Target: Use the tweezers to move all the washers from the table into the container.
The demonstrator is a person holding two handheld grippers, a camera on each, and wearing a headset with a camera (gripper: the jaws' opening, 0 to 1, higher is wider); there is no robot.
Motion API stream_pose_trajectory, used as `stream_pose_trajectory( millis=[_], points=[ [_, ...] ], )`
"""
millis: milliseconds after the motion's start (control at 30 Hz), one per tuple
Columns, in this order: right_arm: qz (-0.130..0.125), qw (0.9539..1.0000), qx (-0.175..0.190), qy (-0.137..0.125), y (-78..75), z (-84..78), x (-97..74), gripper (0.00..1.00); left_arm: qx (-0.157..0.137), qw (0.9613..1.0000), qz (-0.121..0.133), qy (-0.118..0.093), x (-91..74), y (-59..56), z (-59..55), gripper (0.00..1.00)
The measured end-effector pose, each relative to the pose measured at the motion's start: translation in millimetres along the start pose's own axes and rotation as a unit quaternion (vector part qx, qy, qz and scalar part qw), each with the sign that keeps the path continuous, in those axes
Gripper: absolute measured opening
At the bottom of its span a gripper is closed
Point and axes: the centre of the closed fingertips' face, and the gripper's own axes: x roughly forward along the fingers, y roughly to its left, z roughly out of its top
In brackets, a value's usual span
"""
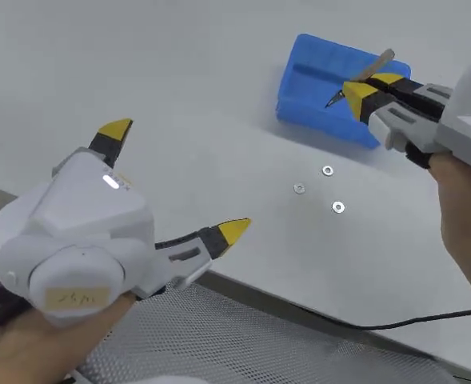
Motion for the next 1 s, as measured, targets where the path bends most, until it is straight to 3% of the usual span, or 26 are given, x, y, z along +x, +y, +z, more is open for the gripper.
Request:
stream_pose_trajectory(
  millis=[133, 233, 333, 467, 700, 1000],
  points=[
    [0.005, 0.9998, -0.006, 0.021, 9.6, -19.1, -4.9, 0.03, -0.001, 1.0000, 0.001, 0.000, 0.1, 0.8, -0.3, 0.99],
    [0.021, 0.9992, 0.010, 0.034, 21.1, -33.1, -7.6, 0.03, 0.001, 1.0000, -0.003, 0.003, 0.8, -1.1, -1.5, 0.99],
    [0.032, 0.9986, 0.020, 0.037, 31.3, -39.4, -9.2, 0.03, -0.003, 0.9999, -0.014, 0.007, 2.0, -4.8, -3.3, 0.99],
    [0.043, 0.9976, 0.004, 0.054, 42.4, -51.0, -9.5, 0.03, -0.002, 0.9999, -0.014, 0.009, 2.3, -5.4, -4.0, 0.99],
    [0.049, 0.9960, -0.008, 0.075, 49.2, -69.5, -7.6, 0.03, 0.000, 0.9998, -0.016, 0.009, 2.2, -5.8, -4.0, 0.99],
    [0.052, 0.9951, -0.008, 0.084, 49.8, -77.7, -6.1, 0.03, 0.005, 0.9998, -0.016, 0.014, 2.5, -6.5, -5.8, 0.99]
  ],
)
